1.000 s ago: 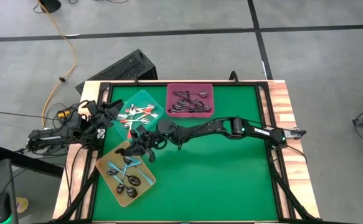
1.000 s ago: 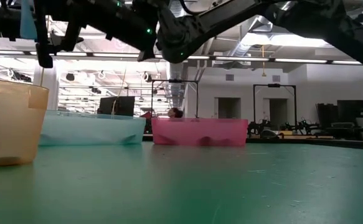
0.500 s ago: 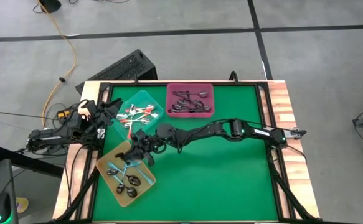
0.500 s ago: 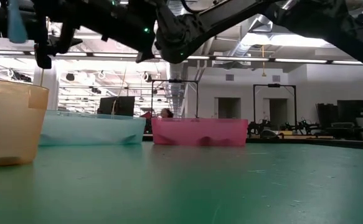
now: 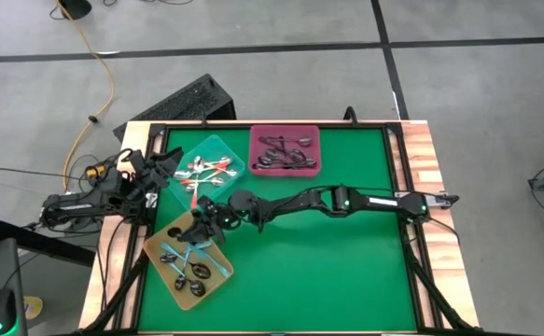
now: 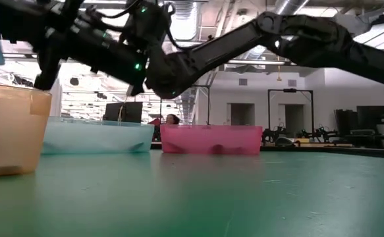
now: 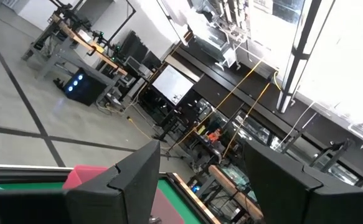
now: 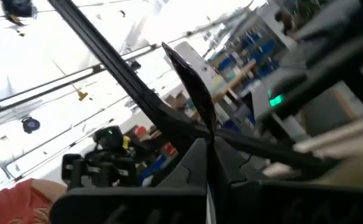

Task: Sort silverware by color (type)
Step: Put the blue spoon into the orange bin

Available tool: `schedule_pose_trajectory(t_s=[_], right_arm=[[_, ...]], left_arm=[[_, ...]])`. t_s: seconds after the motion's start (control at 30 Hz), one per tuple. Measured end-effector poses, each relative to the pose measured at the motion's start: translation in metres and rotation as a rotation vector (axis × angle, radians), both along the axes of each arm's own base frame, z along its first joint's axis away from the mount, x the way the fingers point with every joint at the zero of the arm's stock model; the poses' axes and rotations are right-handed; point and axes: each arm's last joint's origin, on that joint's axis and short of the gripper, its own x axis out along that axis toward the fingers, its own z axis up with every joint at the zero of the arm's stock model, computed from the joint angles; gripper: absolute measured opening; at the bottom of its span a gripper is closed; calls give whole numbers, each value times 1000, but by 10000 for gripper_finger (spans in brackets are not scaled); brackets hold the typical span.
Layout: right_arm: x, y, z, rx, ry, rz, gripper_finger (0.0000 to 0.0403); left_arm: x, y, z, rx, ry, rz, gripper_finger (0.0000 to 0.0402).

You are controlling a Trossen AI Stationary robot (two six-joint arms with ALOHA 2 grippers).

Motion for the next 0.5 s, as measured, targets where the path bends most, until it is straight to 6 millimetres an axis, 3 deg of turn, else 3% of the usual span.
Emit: schedule_pose_trajectory(t_s=[0.1, 0.3, 0.5], right_arm=[[2, -5, -10, 33, 49, -1, 24], [2, -19, -9, 26, 38, -18, 71], [2, -16, -5, -13, 33, 10, 129]], left_arm=[[0, 0, 0, 5, 6, 3, 219], [0, 0, 1, 12, -4, 3, 219], [0, 0, 1, 22, 3, 6, 219]])
